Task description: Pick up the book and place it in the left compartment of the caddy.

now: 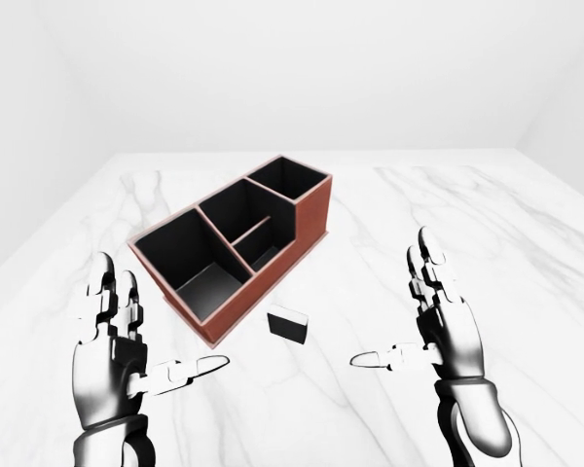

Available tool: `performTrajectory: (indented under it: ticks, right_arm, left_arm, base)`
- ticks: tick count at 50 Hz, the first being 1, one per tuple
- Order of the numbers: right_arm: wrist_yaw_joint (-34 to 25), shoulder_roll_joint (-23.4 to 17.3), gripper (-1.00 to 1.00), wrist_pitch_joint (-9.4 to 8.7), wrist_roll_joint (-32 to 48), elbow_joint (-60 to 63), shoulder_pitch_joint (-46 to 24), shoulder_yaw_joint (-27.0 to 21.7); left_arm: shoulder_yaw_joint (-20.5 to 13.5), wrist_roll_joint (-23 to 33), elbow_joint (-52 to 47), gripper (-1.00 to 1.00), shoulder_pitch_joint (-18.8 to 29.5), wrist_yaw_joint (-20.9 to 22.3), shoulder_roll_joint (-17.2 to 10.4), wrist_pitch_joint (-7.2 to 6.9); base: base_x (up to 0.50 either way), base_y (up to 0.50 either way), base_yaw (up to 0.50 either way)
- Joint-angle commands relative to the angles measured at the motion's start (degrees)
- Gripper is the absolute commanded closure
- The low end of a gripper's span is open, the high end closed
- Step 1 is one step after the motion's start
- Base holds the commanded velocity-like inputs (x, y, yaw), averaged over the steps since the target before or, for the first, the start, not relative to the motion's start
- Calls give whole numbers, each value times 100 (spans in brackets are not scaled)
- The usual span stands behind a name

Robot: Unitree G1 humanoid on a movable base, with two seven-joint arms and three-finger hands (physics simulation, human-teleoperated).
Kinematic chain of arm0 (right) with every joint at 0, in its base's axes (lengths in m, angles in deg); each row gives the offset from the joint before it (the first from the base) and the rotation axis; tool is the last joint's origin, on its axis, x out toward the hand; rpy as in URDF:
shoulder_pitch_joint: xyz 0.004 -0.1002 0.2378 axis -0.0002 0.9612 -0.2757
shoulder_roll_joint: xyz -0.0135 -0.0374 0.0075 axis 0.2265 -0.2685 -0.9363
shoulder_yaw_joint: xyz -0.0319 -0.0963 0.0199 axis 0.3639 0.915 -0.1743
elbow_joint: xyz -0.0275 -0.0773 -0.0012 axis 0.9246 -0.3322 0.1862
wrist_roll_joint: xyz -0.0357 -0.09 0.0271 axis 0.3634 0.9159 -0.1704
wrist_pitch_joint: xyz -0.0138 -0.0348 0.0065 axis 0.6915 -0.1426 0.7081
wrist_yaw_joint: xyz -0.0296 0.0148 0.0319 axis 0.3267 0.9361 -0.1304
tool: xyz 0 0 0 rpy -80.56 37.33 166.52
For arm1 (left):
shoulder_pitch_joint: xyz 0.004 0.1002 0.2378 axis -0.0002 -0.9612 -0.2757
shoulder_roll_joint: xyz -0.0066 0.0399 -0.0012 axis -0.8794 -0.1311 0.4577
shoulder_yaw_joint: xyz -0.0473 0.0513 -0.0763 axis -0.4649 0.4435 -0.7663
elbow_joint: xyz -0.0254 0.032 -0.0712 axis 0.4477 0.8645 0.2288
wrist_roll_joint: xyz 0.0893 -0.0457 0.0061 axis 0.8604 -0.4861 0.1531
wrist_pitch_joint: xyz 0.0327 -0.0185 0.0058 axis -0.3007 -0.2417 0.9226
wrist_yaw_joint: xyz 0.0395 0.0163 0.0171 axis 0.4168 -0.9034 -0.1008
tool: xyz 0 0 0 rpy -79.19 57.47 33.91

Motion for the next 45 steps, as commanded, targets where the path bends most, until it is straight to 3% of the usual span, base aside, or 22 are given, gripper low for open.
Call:
performTrajectory:
  ticks: [1, 9, 10, 13, 16, 17, 18, 20, 25, 29, 34, 37, 40, 45]
  right_arm:
    - [-8, -3, -100, 0, -18, -11, 6, 0]
    - [80, 86, -100, 0, -164, 14, 28, -108]
    - [90, 105, -100, 0, -265, 13, 29, -176]
    - [54, 78, -100, 0, -257, -16, 50, -174]
    - [49, 70, -100, 0, -225, 28, 74, -133]
    - [53, 58, -100, 0, -173, 44, 68, -92]
    - [52, 51, -100, 0, -165, 30, 56, -84]
    - [49, 42, -100, 0, -152, 15, 39, -78]
    - [32, 27, -100, 0, -132, -8, 45, -62]
    - [-7, 13, -100, 0, -137, -50, 7, -38]
    - [-31, 0, -100, 0, -121, -73, -9, -1]
    - [-63, 5, -100, 0, -192, -112, -42, -5]
    - [-98, -1, -100, 0, -265, -105, -22, -10]
    - [-79, -10, -100, 0, -192, -61, -19, 35]
  left_arm:
    - [16, 15, 0, -100, -11, -12, -8, 7]
    - [47, 35, -12, -100, -49, -6, -3, 73]
    - [84, 105, 7, -100, -50, -46, 14, 232]
    - [362, 519, 44, -100, -104, -279, 24, 530]
    - [726, 764, -18, -100, -233, -352, -130, 642]
    - [1098, 1179, -128, -100, -386, -437, -198, 917]
    - [1419, 1564, -126, -100, -488, -476, -366, 940]
    - [1677, 1895, -91, -100, -559, -691, -597, 940]
    - [2847, 3677, -348, -100, -955, -1511, -1256, 940]
    - [3821, 4525, -800, -100, -967, -1714, -1832, 940]
    - [4722, 5418, -1126, -100, -648, -1726, -2238, 254]
    - [5231, 5814, -1144, -100, -441, -1588, -2399, -18]
    - [5518, 5929, -968, -100, -256, -1459, -2546, -60]
    - [5672, 6193, -560, -100, 39, -1267, -2440, -60]
  base:
    - [42, -37, 0]
    - [42, -26, 0]
    - [27, 0, 0]
    - [9, 0, 0]
    - [4, 0, 0]
    - [4, 0, 0]
    - [4, 0, 0]
    - [4, 0, 0]
    - [0, 0, 0]
    - [0, 0, 0]
    - [0, 0, 0]
    - [0, 0, 0]
    - [0, 0, 0]
    - [0, 0, 0]
